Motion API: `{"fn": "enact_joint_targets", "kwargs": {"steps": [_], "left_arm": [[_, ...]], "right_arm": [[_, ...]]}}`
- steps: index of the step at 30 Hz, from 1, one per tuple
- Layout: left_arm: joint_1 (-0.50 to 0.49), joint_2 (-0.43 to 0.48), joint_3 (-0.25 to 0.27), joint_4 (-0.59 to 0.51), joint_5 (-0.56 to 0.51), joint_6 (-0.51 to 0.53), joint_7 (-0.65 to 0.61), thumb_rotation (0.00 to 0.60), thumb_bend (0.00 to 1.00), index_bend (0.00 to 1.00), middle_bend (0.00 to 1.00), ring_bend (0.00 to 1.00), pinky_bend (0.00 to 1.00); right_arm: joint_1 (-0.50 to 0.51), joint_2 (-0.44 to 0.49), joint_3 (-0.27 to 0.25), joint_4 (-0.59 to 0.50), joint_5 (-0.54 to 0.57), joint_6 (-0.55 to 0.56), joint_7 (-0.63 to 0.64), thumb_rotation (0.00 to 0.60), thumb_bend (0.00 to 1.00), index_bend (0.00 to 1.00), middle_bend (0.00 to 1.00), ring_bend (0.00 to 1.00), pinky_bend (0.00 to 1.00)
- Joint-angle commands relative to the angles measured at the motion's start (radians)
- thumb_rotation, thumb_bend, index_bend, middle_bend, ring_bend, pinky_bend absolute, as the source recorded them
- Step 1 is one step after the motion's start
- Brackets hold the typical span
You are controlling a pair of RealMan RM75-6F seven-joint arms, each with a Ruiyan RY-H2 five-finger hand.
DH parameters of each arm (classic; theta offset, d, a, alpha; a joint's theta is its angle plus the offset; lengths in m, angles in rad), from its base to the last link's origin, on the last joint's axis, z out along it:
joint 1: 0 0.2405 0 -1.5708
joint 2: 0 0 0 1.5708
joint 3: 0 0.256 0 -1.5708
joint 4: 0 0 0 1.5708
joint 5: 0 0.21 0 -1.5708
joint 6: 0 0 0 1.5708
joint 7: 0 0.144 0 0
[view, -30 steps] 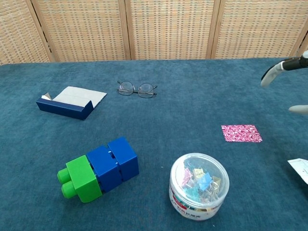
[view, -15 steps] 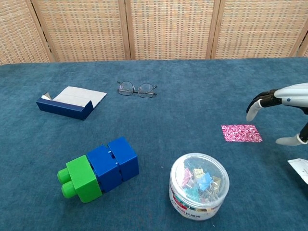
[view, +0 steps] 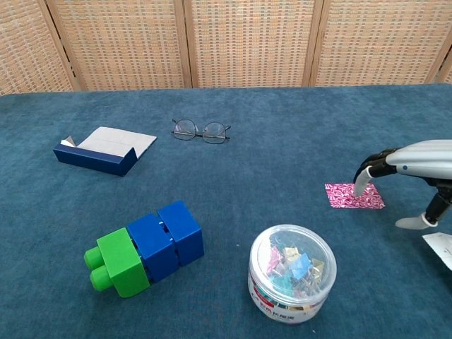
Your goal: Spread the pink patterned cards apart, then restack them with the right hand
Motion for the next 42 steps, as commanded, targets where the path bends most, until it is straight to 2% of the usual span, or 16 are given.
{"fn": "enact_joint_targets", "kwargs": {"steps": [1,20,42], "left_arm": [[-0.001,-0.001,-0.001,0.002,-0.002,-0.001,-0.002,0.600,0.06,0.00,0.00,0.00,0.00],[-0.002,-0.011,-0.001,0.018,-0.010,-0.008,-0.012,0.600,0.06,0.00,0.00,0.00,0.00],[0.008,-0.016,0.003,0.037,-0.014,0.000,-0.028,0.600,0.06,0.00,0.00,0.00,0.00]], "right_arm": [[0.007,-0.013,-0.007,0.015,0.004,-0.004,-0.009,0.600,0.36,0.24,0.17,0.00,0.00],[0.032,-0.059,-0.031,0.090,0.032,-0.027,-0.056,0.600,0.36,0.24,0.17,0.00,0.00],[0.084,-0.110,-0.004,0.214,0.077,-0.064,-0.071,0.600,0.37,0.24,0.17,0.00,0.00]]}}
